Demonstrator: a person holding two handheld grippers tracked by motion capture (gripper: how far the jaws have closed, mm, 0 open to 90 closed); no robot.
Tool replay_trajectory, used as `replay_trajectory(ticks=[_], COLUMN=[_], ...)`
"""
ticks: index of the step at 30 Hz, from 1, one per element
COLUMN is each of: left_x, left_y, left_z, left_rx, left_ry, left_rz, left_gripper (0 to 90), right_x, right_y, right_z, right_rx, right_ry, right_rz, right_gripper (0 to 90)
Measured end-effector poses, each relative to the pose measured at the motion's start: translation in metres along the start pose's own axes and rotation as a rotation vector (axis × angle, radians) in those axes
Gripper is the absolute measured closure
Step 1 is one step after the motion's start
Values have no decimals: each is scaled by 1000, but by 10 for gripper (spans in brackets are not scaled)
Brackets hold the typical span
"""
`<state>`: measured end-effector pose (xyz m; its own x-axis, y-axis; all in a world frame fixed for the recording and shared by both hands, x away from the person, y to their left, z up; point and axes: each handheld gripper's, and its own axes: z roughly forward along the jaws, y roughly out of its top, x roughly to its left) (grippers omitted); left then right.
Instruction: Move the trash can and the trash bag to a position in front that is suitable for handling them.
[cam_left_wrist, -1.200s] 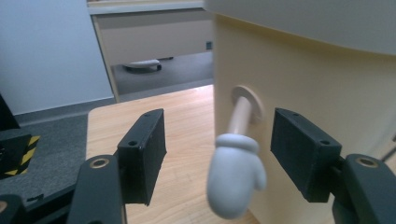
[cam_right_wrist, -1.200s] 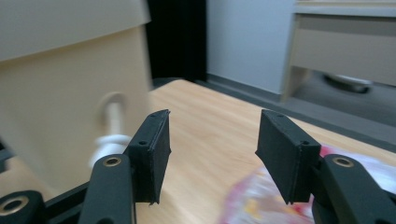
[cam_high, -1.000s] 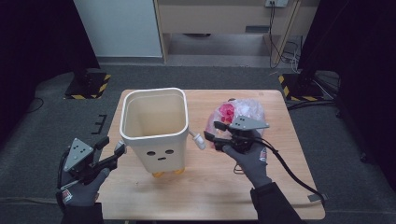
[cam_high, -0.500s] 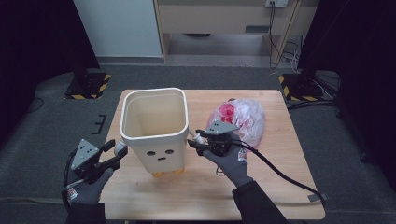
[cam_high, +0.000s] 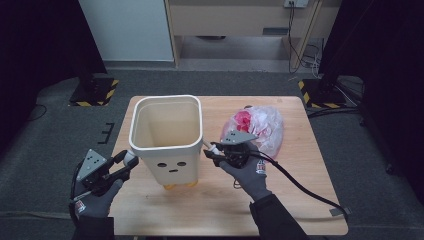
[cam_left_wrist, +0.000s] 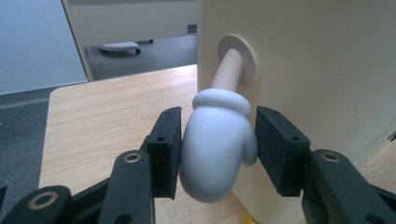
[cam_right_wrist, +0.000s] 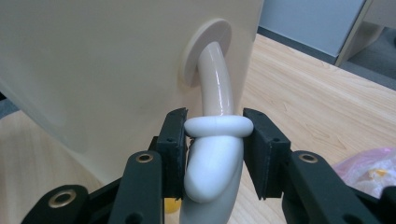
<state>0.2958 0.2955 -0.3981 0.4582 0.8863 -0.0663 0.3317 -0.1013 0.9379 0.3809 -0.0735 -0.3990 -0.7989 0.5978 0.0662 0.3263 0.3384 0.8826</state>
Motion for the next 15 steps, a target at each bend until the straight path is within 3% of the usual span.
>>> replay_trajectory(ticks=[7, 15], left_x=[-12, -37], left_y=[3, 8], left_z=[11, 34], left_rx=[2, 12], left_ry=[-41, -100], left_rz=[9, 33], left_gripper=[517, 517], right_x=[-5, -19], right_y=[-7, -22], right_z=[-18, -58], right_rx=[12, 17], right_ry=[-13, -55], right_rz=[-6, 15], right_gripper=[617, 617])
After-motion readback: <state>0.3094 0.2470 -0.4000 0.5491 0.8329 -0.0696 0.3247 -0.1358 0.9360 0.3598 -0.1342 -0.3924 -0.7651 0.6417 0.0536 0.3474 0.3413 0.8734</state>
